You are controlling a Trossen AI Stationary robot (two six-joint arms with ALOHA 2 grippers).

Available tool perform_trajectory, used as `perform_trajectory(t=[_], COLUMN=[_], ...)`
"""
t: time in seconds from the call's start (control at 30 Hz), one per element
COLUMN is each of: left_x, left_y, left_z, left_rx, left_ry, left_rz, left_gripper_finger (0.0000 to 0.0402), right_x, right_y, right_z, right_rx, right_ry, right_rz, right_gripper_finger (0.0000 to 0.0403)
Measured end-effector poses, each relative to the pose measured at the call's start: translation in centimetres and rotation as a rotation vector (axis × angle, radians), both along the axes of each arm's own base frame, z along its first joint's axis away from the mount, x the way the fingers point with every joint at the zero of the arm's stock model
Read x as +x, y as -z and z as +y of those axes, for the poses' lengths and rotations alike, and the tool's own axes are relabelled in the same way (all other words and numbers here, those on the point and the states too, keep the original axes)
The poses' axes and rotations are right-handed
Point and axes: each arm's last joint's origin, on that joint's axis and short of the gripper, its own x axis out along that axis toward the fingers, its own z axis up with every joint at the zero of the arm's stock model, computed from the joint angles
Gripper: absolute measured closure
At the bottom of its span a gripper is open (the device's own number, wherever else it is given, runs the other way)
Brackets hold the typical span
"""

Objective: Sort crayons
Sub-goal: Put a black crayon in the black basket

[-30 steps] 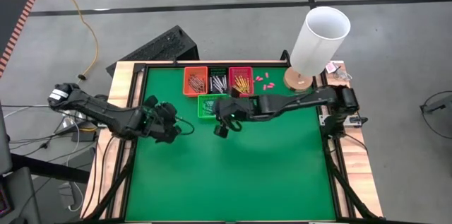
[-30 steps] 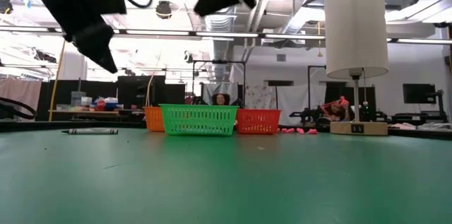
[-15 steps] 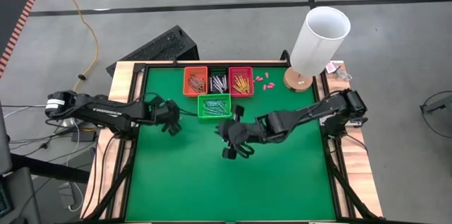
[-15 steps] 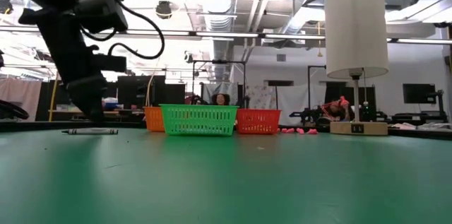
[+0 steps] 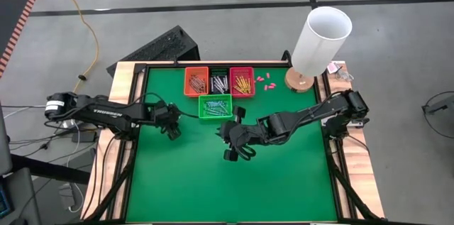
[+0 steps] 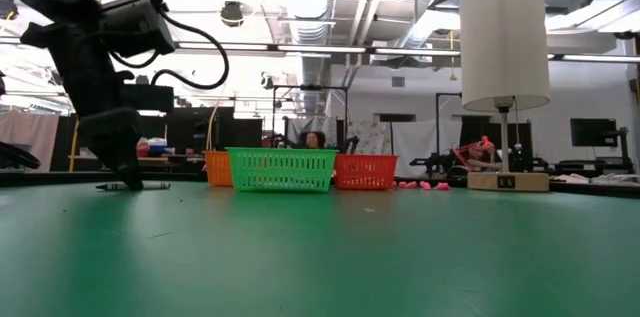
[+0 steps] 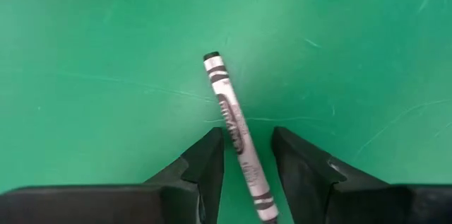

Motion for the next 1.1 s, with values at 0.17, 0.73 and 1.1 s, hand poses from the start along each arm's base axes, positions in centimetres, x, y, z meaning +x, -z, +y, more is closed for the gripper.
perform_trajectory(t=[0.17, 0.73, 1.1], left_x=[-0.3, 0.5, 1.1], left_y=[0.4, -1.2, -6.9], left_z=[-0.1, -0.3, -2.0], left_rx=[-0.027, -0.066, -0.078], left_ry=[-0.028, -0.063, 0.060], left_rz=[0.018, -0.168, -0.667], left_gripper_finger=[0.0335, 0.0399, 0.0401], right_x=[0.0, -0.9, -3.5], right_y=[0.0, -0.5, -0.7], right_z=[0.0, 2.0, 8.0], right_rx=[0.003, -0.024, 0.002], right_ry=[0.000, 0.297, 0.407], right_rz=[-0.003, -0.160, -0.344], right_gripper_finger=[0.0339, 0.0339, 0.0339])
